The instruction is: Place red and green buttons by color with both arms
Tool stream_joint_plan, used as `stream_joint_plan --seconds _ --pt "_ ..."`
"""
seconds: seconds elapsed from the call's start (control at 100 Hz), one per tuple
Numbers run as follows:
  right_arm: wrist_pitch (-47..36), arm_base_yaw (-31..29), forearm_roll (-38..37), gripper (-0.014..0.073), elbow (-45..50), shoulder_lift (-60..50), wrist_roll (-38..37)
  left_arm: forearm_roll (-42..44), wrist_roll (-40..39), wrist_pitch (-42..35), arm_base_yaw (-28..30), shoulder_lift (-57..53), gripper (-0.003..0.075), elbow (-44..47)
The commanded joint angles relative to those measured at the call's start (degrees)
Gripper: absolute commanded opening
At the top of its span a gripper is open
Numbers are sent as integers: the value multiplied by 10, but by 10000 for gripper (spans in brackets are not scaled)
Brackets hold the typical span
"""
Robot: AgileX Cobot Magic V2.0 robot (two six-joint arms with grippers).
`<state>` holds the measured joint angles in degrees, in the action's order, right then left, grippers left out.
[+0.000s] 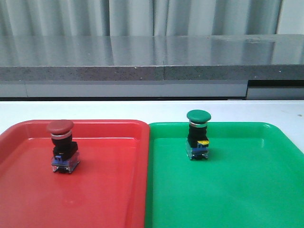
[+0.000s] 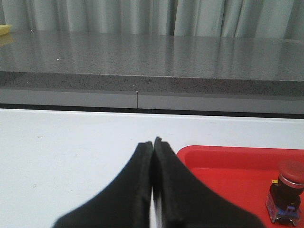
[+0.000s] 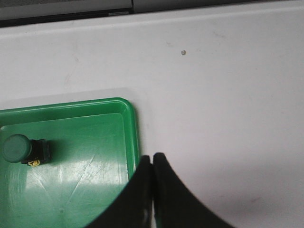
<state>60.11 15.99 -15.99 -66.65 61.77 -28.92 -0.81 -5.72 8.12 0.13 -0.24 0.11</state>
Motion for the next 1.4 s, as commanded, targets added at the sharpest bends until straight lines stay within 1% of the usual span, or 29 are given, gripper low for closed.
stream_joint_plan --seconds 0.0,0.16,0.26,0.36,0.44,0.5,0.59,0.73,0.77,0.82,1.0,1.13,1.24,1.34,1.39 --pt "-47 -5 -16 -59 12 -41 -7 -5 -1 -45 1 -19 -20 7" --pt "-98 -5 -16 -59 66 -104 -10 -5 -1 -45 1 -19 -20 7" --pt "-156 -5 -31 -60 107 -150 -9 -5 -1 -45 1 -19 -20 7" --pt "-210 -21 -30 -64 147 -198 -6 -5 -1 -45 1 -19 -20 7" --pt "-235 -40 -26 -64 174 -229 18 -5 -1 -45 1 -19 -20 7" --pt "-267 -54 -2 -64 194 -255 31 -5 -1 -45 1 -19 -20 7" --pt "-330 -80 53 -64 229 -289 83 -5 -1 -45 1 -19 -20 7" --pt "-413 -124 145 -64 299 -338 227 -5 -1 -45 1 -19 -20 7" --pt "-430 -135 160 -64 319 -350 263 -5 -1 -45 1 -19 -20 7" --pt "-447 -144 165 -64 347 -364 289 -5 -1 -45 1 -19 -20 7" --pt "-486 -146 134 -64 437 -431 289 -5 -1 -45 1 -19 -20 7" --pt "-559 -146 102 -64 491 -506 289 -5 -1 -45 1 -19 -20 7" --pt "-601 -146 104 -64 532 -571 285 -5 -1 -45 1 -19 -20 7" --pt "-614 -146 105 -64 574 -631 277 -5 -1 -45 1 -19 -20 7" --pt "-630 -146 109 -64 596 -637 276 -5 -1 -45 1 -19 -20 7"
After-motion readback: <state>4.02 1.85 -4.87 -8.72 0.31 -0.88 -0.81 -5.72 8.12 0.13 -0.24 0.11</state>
